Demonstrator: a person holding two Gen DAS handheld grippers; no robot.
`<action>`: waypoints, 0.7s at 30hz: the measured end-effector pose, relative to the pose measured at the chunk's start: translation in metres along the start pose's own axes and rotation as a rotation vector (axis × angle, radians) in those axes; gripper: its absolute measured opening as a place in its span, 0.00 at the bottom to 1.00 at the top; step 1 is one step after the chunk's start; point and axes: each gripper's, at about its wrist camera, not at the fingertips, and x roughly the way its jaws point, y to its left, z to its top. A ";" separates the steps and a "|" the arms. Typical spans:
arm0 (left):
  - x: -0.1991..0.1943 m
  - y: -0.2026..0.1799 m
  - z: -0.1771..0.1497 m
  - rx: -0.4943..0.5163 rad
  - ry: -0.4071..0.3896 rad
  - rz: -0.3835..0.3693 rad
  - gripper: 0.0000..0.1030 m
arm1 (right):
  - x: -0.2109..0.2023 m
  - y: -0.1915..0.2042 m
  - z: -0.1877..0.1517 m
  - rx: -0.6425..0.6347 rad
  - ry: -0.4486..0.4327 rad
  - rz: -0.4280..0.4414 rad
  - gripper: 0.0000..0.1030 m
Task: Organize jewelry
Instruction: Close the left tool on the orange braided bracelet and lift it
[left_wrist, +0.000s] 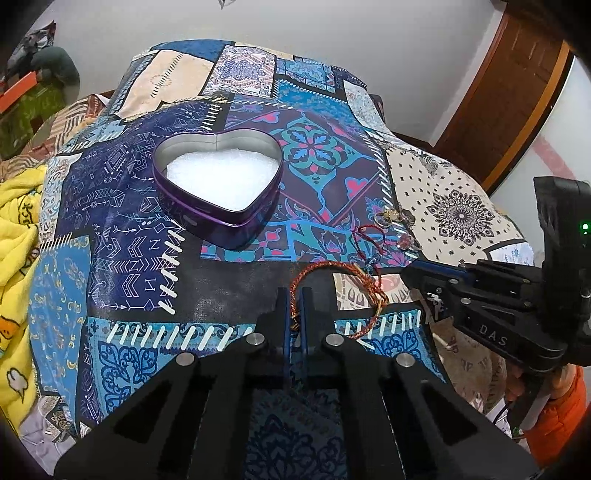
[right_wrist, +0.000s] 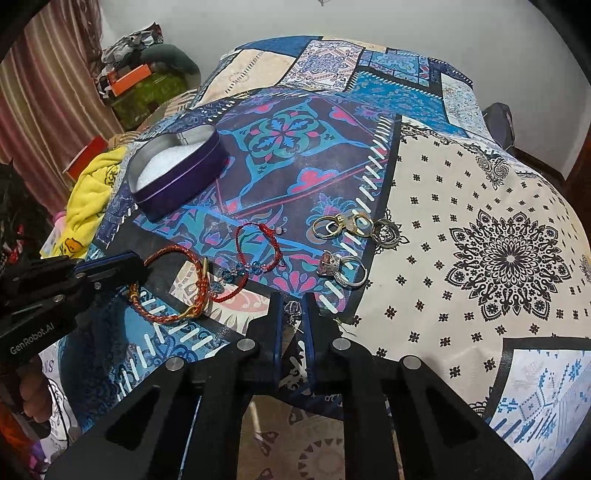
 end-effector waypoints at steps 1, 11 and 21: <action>-0.002 0.000 0.000 0.000 -0.004 -0.001 0.00 | -0.002 0.000 0.000 0.003 -0.003 0.001 0.09; -0.029 -0.002 0.005 0.018 -0.061 0.007 0.00 | -0.035 0.004 0.011 0.009 -0.090 -0.013 0.09; -0.008 -0.004 0.002 0.009 0.040 0.004 0.07 | -0.056 0.004 0.008 0.020 -0.135 -0.036 0.09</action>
